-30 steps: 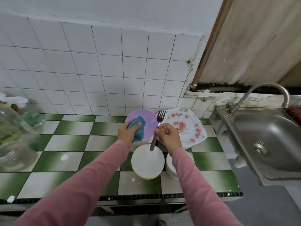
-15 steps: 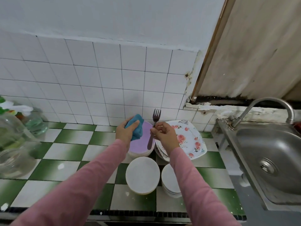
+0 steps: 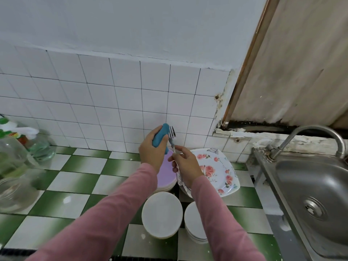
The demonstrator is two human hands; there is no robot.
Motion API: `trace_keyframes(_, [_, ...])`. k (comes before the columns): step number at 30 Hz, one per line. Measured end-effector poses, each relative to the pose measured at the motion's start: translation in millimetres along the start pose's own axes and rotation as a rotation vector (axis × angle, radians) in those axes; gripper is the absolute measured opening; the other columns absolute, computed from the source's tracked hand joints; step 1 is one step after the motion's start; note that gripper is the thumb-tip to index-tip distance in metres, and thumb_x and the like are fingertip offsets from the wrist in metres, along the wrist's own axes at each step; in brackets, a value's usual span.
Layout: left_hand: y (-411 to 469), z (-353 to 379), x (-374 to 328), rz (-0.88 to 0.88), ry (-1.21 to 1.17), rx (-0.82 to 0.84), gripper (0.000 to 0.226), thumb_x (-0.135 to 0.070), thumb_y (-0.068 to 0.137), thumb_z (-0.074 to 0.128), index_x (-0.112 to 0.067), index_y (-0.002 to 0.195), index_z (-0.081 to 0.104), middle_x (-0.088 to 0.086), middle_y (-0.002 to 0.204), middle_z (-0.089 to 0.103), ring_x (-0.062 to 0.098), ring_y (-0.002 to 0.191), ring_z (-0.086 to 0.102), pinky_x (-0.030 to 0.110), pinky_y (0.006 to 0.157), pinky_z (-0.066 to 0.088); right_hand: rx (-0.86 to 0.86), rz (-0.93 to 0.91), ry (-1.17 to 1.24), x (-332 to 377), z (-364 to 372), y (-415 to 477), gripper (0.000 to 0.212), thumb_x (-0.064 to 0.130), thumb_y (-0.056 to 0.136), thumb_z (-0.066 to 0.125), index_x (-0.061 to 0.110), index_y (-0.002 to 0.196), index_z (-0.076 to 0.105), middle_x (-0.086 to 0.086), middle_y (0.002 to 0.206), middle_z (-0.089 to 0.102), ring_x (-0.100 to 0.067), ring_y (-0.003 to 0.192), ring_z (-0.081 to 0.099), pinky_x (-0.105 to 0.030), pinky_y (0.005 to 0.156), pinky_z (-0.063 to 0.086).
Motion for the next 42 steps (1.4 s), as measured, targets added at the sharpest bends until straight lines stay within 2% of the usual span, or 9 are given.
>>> trace_keyframes(5, [-2, 5, 0, 0.239, 0.322, 0.315, 0.033, -0.013, 0.091, 0.067, -0.022, 0.123, 0.067, -0.012, 0.110, 0.068, 0.006, 0.102, 0.064, 0.016, 0.091, 0.049, 0.022, -0.022, 0.023, 12, 1, 1, 0.031, -0.004, 0.100, 0.042, 0.004, 0.117, 0.067, 0.001, 0.058, 0.051, -0.012, 0.055, 0.040, -0.019, 0.048, 0.037])
trace_keyframes(10, [18, 6, -7, 0.555, 0.593, 0.261, 0.035, -0.009, 0.093, 0.062, -0.014, 0.128, 0.063, -0.001, 0.123, 0.067, 0.019, 0.107, 0.064, 0.027, 0.096, 0.049, 0.054, -0.040, 0.044, 11, 7, -5, 0.027, 0.003, 0.103, 0.047, 0.006, 0.116, 0.070, 0.000, 0.063, 0.052, -0.009, 0.054, 0.041, -0.019, 0.051, 0.037])
trace_keyframes(15, [9, 10, -3, 0.444, 0.495, 0.380, 0.035, -0.015, 0.094, 0.062, -0.019, 0.129, 0.063, -0.002, 0.121, 0.068, 0.014, 0.106, 0.064, 0.028, 0.096, 0.051, 0.001, -0.024, 0.070, 18, 1, -3, 0.025, 0.001, 0.101, 0.046, 0.001, 0.109, 0.071, 0.004, 0.057, 0.050, -0.012, 0.056, 0.038, -0.019, 0.049, 0.036])
trace_keyframes(21, [22, 9, -10, 0.674, 0.655, 0.322, 0.042, -0.003, 0.087, 0.066, -0.011, 0.128, 0.062, 0.002, 0.127, 0.065, 0.023, 0.111, 0.064, 0.032, 0.094, 0.052, 0.033, -0.031, 0.153, 20, 1, -5, 0.032, -0.001, 0.102, 0.046, 0.009, 0.127, 0.064, -0.003, 0.066, 0.051, -0.011, 0.057, 0.039, -0.019, 0.050, 0.037])
trace_keyframes(26, [6, 11, -4, 0.561, 0.535, 0.438, 0.037, -0.011, 0.092, 0.063, -0.013, 0.129, 0.062, 0.004, 0.125, 0.067, 0.021, 0.109, 0.064, 0.034, 0.097, 0.052, -0.016, -0.019, 0.112, 22, -9, -5, 0.025, 0.000, 0.100, 0.047, 0.005, 0.101, 0.072, 0.000, 0.060, 0.051, -0.013, 0.058, 0.039, -0.021, 0.050, 0.035])
trace_keyframes(29, [15, 5, -3, 0.722, 0.656, 0.442, 0.044, -0.003, 0.087, 0.067, -0.010, 0.130, 0.061, 0.005, 0.129, 0.064, 0.026, 0.111, 0.065, 0.039, 0.093, 0.055, -0.004, 0.002, 0.143, 16, -8, -13, 0.031, -0.003, 0.100, 0.047, 0.011, 0.120, 0.067, -0.002, 0.065, 0.052, -0.012, 0.058, 0.040, -0.020, 0.051, 0.037])
trace_keyframes(31, [21, 5, -6, 0.780, 0.698, 0.409, 0.048, 0.000, 0.083, 0.069, -0.009, 0.129, 0.062, 0.005, 0.130, 0.063, 0.025, 0.113, 0.064, 0.035, 0.094, 0.054, 0.009, 0.006, 0.192, 15, -7, -16, 0.035, -0.004, 0.099, 0.048, 0.012, 0.125, 0.063, -0.004, 0.067, 0.051, -0.012, 0.058, 0.039, -0.020, 0.050, 0.037])
trace_keyframes(37, [3, 11, -6, 0.691, 0.541, 0.448, 0.037, -0.005, 0.089, 0.065, -0.010, 0.126, 0.063, 0.002, 0.124, 0.067, 0.017, 0.108, 0.064, 0.017, 0.098, 0.044, 0.004, -0.026, 0.172, 25, -12, -12, 0.022, 0.002, 0.101, 0.048, 0.002, 0.099, 0.070, -0.002, 0.064, 0.050, -0.012, 0.056, 0.038, -0.020, 0.049, 0.033])
trace_keyframes(42, [9, 2, -3, 0.707, 0.513, 0.555, 0.036, -0.008, 0.090, 0.066, -0.009, 0.126, 0.064, 0.003, 0.120, 0.069, 0.014, 0.106, 0.065, 0.015, 0.097, 0.046, -0.028, 0.017, 0.230, 20, -13, -13, 0.022, -0.001, 0.101, 0.046, -0.001, 0.105, 0.067, -0.008, 0.074, 0.055, -0.013, 0.058, 0.044, -0.023, 0.052, 0.035])
Point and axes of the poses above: each hand's wrist, its own y-axis towards the middle knuckle, its own z-axis out of the palm, x = y × z, the point moved 1 cm from there along y, towards the middle knuckle
